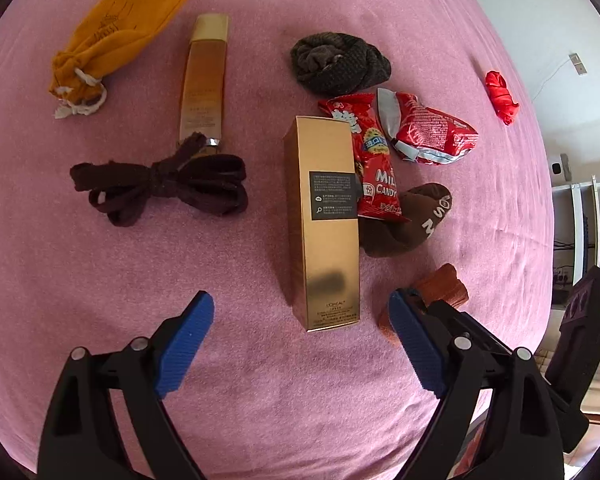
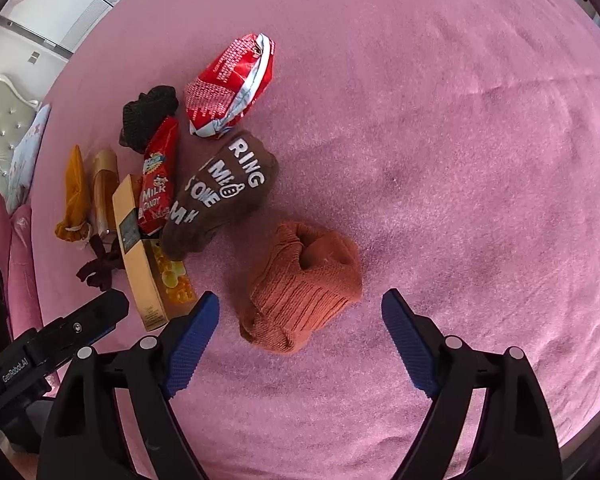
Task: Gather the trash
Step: 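Grasp the gold box with the left tool while the right tool grasps the orange sock, then carry the gold box and orange sock to the yellow bin and release both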
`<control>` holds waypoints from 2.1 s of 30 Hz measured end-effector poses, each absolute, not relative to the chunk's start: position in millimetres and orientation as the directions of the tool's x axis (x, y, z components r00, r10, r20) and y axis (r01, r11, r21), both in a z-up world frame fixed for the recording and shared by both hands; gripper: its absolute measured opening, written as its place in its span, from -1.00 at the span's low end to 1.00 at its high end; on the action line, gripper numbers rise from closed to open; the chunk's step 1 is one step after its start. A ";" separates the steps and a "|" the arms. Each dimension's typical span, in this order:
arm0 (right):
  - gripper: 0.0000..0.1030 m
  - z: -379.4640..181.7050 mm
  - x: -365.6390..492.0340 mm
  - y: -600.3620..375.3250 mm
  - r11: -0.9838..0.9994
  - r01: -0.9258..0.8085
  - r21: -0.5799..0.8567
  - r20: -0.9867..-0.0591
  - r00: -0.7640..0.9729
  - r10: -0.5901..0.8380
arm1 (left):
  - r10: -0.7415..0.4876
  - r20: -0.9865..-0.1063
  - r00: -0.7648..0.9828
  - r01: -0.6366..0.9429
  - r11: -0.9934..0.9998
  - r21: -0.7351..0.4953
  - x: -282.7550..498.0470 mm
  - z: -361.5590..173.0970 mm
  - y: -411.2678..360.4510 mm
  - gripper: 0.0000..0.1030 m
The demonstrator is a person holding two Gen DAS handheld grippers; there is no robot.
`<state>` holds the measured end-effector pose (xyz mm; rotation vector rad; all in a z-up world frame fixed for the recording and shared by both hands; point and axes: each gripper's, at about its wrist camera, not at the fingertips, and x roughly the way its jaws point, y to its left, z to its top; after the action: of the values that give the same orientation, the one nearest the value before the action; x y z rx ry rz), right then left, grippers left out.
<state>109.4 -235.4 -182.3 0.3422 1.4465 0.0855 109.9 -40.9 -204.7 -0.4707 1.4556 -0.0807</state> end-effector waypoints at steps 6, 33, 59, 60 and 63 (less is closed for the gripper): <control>-0.19 -202.6 119.3 -227.9 0.958 0.127 0.259 -0.965 0.078 0.250 | -0.328 -0.938 0.113 -0.214 0.914 -0.345 122.3 -211.6 -47.1 0.73; -0.40 -154.7 89.1 -267.3 0.925 0.089 0.369 -0.916 0.201 0.346 | -0.243 -0.964 0.109 -0.214 0.941 -0.262 134.3 -238.5 -41.6 -0.28; -0.39 -74.5 -78.6 -295.8 0.887 0.258 0.383 -0.878 0.400 0.263 | -0.426 -0.900 0.095 0.216 0.891 -0.399 -27.1 -130.4 -125.9 -0.28; -0.39 -74.7 -88.1 -305.4 0.881 0.281 0.380 -0.880 0.403 0.251 | -0.429 -0.900 0.077 0.233 0.886 -0.402 -32.7 -132.7 -136.4 -0.28; -0.39 -74.2 -119.3 -336.1 0.861 0.347 0.372 -0.884 0.414 0.215 | -0.432 -0.902 0.023 0.281 0.869 -0.408 -48.5 -140.9 -169.1 -0.28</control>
<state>-119.3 -336.1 -74.2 0.5586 1.1576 -0.0879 -48.5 -169.1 -140.9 -0.1278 1.4466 -0.5538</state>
